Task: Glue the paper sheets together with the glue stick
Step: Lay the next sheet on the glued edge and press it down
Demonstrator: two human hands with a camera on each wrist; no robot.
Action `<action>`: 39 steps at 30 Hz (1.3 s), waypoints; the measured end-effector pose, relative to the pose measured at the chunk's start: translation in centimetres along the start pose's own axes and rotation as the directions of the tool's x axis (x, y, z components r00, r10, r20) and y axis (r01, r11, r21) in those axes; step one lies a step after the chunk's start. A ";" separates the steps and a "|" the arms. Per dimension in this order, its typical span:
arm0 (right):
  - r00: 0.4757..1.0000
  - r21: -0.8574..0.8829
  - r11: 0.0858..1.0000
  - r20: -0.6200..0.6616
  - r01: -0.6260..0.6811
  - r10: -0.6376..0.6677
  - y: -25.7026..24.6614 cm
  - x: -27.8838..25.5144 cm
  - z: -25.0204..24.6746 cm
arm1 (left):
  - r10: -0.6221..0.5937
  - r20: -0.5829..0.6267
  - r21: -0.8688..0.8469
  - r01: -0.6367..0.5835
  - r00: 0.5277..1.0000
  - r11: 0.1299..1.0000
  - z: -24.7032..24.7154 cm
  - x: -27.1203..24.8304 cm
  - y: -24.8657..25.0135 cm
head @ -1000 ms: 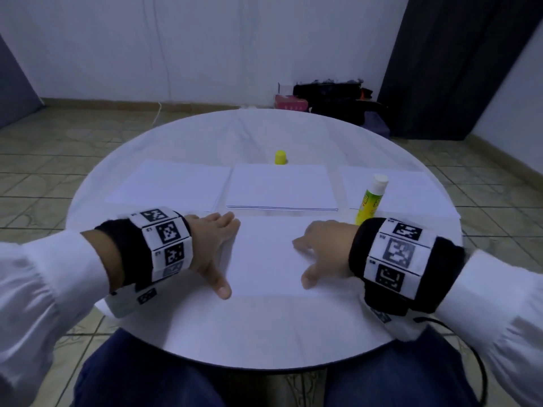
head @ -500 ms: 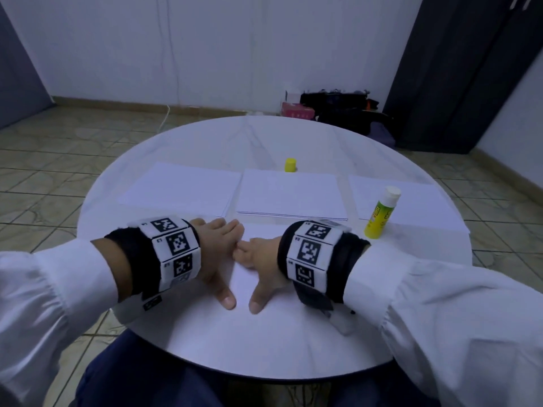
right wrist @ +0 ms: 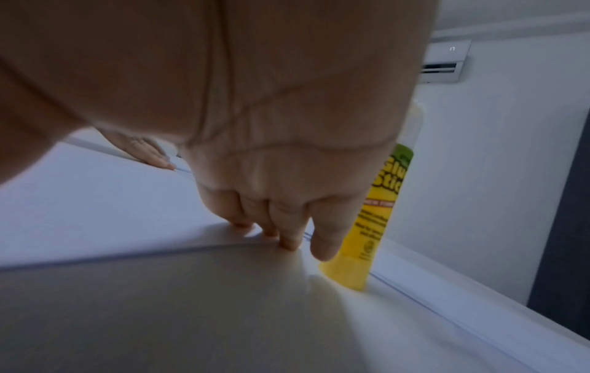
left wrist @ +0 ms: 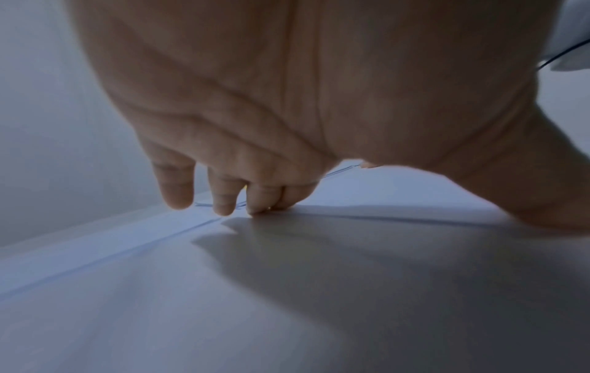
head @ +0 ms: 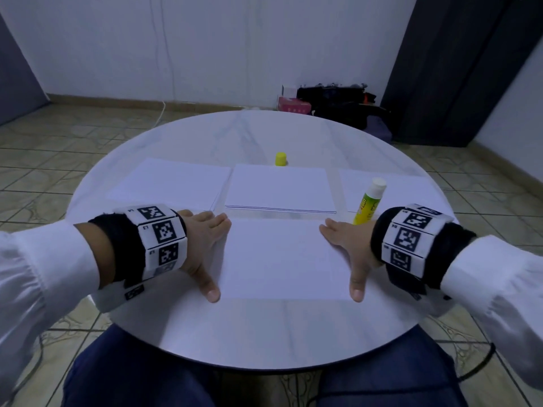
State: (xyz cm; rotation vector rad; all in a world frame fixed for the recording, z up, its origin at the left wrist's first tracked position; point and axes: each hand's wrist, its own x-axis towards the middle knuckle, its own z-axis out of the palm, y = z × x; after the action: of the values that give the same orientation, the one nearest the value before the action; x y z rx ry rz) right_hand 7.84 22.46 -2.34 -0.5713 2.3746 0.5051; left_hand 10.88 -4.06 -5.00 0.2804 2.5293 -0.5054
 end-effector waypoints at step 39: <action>1.000 0.010 1.000 0.008 0.024 -0.024 -0.2 0.2 0.0 | 0.075 0.006 -0.119 -0.073 0.997 0.990 0.1 -0.3 0.1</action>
State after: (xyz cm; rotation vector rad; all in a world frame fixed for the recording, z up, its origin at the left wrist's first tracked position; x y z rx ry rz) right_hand 7.82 22.21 -2.52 -0.5915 2.3589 0.4840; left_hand 11.20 -4.05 -5.00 0.3247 2.5165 -0.3256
